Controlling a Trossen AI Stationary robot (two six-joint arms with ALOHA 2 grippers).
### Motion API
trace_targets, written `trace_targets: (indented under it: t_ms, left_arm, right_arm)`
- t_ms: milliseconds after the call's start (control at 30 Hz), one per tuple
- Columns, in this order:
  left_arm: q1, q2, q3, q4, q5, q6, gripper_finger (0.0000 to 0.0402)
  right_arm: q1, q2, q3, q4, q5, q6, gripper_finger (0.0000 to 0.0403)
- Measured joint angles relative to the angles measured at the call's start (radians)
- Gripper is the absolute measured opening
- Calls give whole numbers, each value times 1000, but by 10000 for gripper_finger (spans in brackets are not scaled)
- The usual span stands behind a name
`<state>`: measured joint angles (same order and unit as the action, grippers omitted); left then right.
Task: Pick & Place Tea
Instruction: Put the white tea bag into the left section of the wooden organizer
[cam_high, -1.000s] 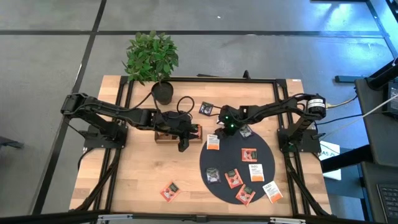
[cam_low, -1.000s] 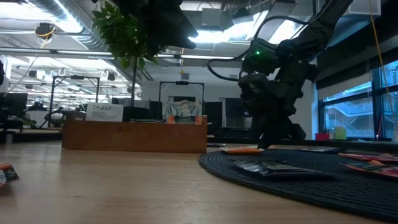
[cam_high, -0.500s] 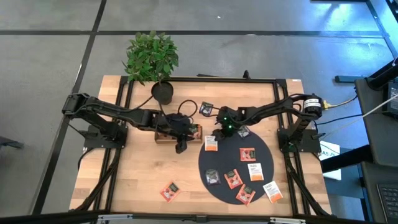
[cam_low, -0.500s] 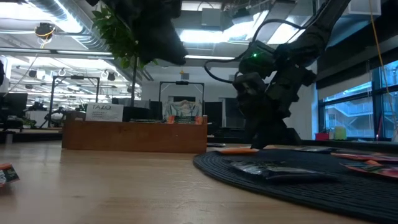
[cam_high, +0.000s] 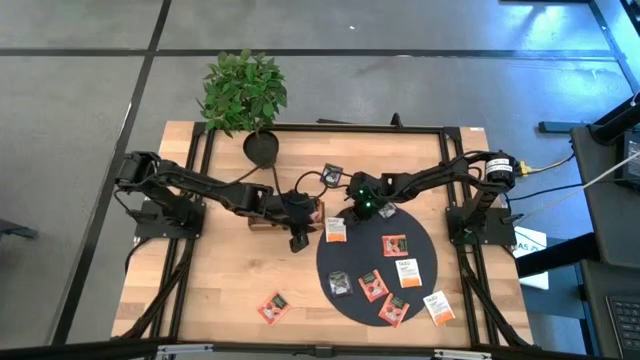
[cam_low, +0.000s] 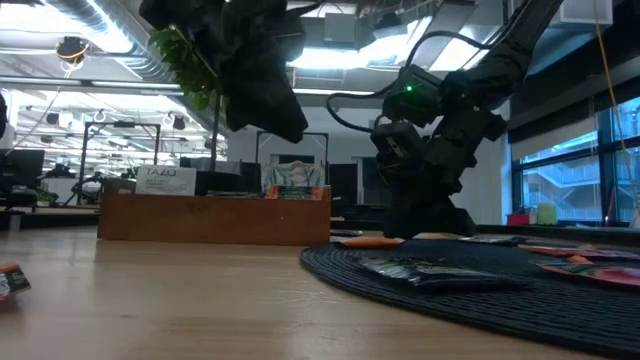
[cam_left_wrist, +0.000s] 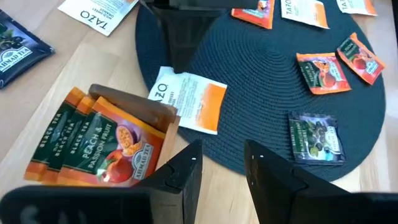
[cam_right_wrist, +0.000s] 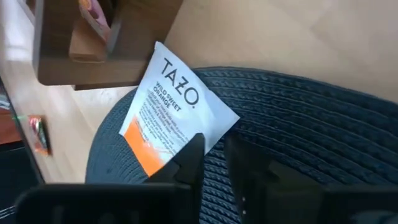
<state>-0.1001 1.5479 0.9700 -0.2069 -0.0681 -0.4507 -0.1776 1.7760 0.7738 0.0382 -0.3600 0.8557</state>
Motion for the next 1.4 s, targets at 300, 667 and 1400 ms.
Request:
trace_targets:
  t_ms: [300,667,1400]
  left_arm:
    - [0,5,0,5,0,0,114]
    - [0,39,0,64,-17,-18,114]
    - [-129,454,269,2,-257,-12,114]
  right_arm:
    - [0,1,-1,0,15,-54,7]
    - [-3,-1,-2,20,-39,-53,3]
    - [-3,-3,-1,12,-86,-50,18]
